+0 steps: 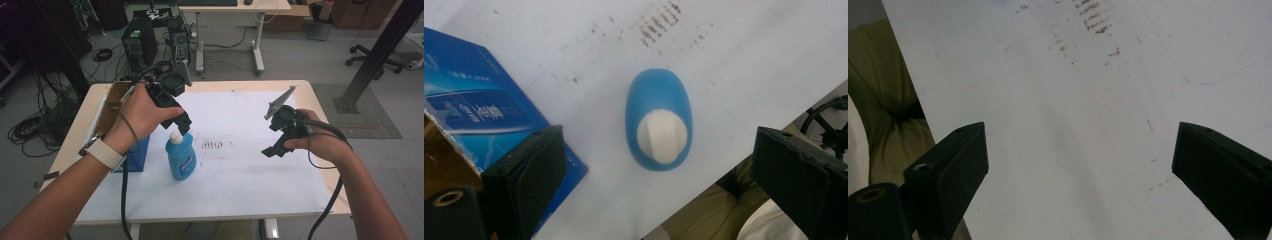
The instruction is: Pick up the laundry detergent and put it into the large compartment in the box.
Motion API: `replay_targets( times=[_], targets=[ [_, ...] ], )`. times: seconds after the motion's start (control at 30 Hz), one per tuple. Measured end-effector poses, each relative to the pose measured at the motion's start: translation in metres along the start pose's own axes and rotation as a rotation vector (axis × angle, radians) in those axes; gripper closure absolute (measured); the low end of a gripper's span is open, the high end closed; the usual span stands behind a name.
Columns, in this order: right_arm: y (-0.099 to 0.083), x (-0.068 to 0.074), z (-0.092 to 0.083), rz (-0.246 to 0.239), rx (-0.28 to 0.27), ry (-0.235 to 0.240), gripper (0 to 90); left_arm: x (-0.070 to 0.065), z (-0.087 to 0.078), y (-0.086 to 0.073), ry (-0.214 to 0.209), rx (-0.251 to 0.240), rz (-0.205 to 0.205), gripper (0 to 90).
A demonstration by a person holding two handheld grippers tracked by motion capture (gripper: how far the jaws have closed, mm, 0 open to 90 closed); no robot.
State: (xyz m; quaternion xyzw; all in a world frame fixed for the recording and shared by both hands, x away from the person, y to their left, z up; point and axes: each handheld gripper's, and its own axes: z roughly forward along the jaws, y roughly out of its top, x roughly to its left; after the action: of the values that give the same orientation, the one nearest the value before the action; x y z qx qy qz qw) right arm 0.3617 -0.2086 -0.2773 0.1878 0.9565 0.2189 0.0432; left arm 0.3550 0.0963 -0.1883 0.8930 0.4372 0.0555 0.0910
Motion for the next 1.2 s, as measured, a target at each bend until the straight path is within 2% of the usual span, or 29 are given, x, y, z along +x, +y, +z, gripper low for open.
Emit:
replay_targets(
  times=[0.67,1.2],
  targets=[
    [-0.001,0.000,0.002,0.001,0.002,0.004,8.2,-0.001,0.022,0.003,0.002,0.012,-0.011,8.7],
    [-0.001,0.001,0.003,0.000,0.004,0.005,8.2,-0.002,0.043,0.001,-0.020,0.025,-0.011,8.9]
  ],
)
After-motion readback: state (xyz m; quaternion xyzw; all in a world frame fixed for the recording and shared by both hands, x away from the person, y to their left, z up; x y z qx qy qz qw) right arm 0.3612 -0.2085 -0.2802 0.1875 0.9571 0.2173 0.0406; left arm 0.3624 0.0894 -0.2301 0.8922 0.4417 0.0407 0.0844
